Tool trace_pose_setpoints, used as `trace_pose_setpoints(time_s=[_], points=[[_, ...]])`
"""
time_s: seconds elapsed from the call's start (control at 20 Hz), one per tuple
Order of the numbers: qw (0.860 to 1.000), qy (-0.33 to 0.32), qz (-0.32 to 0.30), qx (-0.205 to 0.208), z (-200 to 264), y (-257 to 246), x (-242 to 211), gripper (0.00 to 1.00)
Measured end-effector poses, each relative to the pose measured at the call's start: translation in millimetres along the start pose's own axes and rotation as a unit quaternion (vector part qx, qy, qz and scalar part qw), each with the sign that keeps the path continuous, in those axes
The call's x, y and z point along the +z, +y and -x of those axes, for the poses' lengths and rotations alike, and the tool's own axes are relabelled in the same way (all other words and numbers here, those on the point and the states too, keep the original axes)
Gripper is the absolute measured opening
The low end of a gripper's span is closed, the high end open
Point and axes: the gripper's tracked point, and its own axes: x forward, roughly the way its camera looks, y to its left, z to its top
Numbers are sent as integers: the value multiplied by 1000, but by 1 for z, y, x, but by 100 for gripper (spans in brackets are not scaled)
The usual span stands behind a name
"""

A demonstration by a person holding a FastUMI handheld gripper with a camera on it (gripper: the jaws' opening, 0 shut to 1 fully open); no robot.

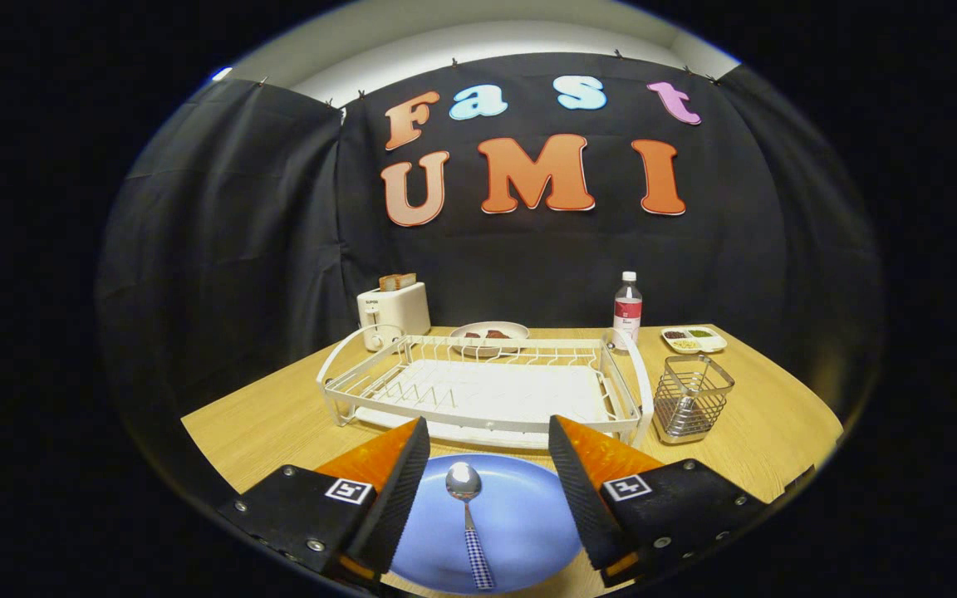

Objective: Take the plate from the dish rack, then take the spoon from the basket and place it into the plate.

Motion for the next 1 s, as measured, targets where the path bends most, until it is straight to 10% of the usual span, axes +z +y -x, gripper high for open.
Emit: trace_pose_setpoints(time_s=[1.0], points=[[986,-86,22,-142,81,-159,107,97]])
